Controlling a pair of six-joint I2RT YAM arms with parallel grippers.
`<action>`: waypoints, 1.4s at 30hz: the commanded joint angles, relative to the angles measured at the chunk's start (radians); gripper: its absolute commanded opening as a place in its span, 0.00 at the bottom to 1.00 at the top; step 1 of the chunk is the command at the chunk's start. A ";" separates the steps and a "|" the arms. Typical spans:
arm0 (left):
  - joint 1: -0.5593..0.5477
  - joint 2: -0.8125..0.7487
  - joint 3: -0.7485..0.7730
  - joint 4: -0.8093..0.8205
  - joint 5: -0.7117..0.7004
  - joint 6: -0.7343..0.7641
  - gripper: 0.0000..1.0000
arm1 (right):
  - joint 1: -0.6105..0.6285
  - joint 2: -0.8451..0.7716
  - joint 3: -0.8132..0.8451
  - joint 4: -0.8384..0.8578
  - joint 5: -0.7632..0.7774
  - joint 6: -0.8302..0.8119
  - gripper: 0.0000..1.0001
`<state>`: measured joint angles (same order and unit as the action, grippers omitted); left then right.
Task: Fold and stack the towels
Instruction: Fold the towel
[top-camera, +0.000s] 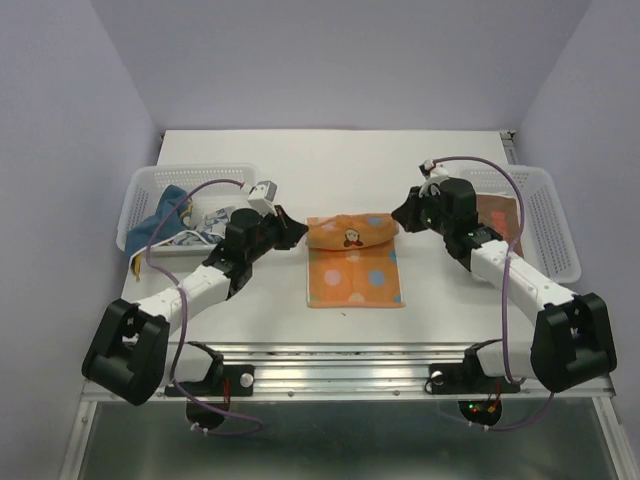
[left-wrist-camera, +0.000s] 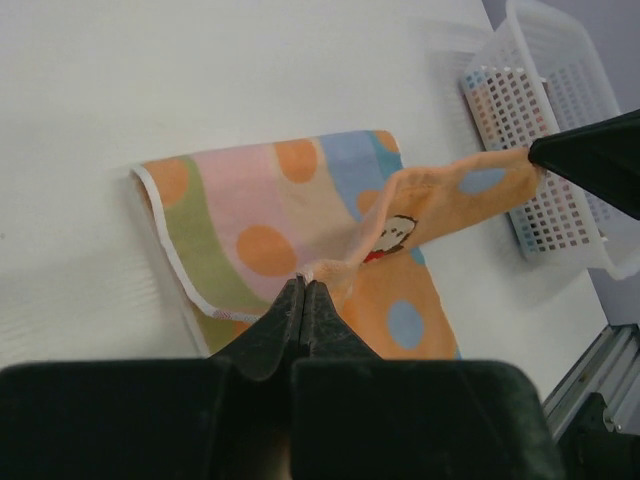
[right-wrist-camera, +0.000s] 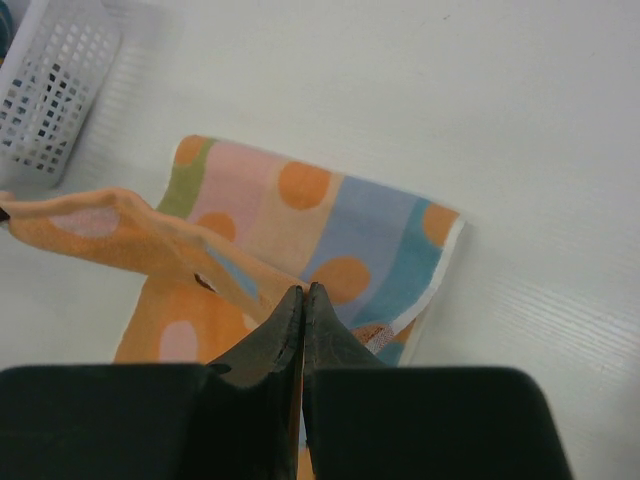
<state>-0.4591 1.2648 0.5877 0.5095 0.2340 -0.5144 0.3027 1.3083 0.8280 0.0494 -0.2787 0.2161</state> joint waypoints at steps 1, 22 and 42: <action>-0.033 -0.070 -0.063 0.086 -0.019 -0.035 0.00 | 0.007 -0.084 -0.052 0.010 -0.033 0.035 0.01; -0.101 -0.148 -0.236 0.103 -0.061 -0.124 0.00 | 0.007 -0.215 -0.342 0.095 -0.117 0.209 0.05; -0.176 -0.197 -0.407 0.158 -0.019 -0.208 0.00 | 0.009 -0.337 -0.503 0.056 -0.109 0.311 0.14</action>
<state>-0.6273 1.0645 0.2031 0.6125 0.2012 -0.7090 0.3027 0.9897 0.3580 0.0864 -0.3748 0.4995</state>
